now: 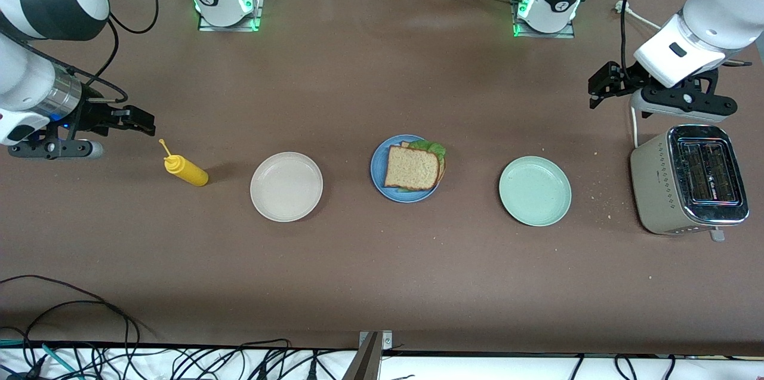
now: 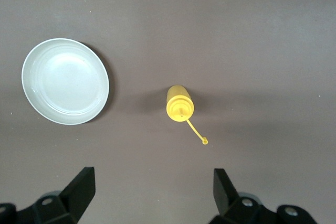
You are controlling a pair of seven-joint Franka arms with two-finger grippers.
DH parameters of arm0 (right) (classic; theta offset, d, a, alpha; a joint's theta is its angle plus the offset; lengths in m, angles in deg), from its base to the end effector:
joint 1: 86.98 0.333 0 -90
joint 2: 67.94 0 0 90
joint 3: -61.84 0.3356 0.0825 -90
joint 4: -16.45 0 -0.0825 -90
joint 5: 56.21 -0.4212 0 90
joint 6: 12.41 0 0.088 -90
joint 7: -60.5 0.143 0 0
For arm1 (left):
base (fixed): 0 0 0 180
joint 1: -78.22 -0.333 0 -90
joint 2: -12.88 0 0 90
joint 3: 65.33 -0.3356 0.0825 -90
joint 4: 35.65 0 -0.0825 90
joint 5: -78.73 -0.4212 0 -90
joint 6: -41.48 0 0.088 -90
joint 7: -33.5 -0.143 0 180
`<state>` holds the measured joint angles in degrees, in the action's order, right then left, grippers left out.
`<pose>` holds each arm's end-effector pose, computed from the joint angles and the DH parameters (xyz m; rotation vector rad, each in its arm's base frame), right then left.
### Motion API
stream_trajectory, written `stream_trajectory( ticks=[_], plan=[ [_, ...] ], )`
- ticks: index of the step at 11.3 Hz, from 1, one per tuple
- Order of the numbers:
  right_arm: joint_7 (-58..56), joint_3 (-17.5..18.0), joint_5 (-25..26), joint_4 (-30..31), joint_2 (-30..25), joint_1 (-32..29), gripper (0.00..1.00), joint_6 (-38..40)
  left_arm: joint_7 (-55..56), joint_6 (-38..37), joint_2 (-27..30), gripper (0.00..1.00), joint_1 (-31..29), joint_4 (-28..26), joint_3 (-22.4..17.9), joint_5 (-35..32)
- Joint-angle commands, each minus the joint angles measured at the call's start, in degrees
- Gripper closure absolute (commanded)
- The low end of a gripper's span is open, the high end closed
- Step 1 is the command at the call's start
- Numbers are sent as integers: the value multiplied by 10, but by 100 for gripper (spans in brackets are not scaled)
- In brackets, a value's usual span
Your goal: Make sandwich in blue plate with both arms
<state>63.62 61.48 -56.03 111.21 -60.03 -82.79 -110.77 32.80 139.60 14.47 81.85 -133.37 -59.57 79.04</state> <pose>0.6325 0.0421 0.4930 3.1308 0.0203 -0.1172 0.5855 -0.0982 0.5679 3.1239 -0.2747 0.0538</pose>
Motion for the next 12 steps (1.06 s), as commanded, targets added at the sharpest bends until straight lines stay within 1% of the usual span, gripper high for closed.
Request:
stream_trajectory(
  ticks=[1,3,4,5,10,12],
  plan=[
    [23,4,2,-5,-2,1,0,4,-9,6,-4,0,-25,0,12,-8],
    [22,4,1,-5,-1,0,0,4,-11,6,-11,0,-31,1,11,-8],
    [22,3,1,-5,-1,0,0,4,-12,7,-18,0,-43,1,12,-4],
    [22,3,2,-5,-1,0,0,4,-12,6,-30,0,-45,10,12,-4],
    [23,3,2,-5,-1,0,0,4,-9,4,-30,0,-44,17,13,-5],
    [23,3,2,-5,-1,-1,0,4,-10,-8,-29,0,-50,17,24,-6]
  ],
)
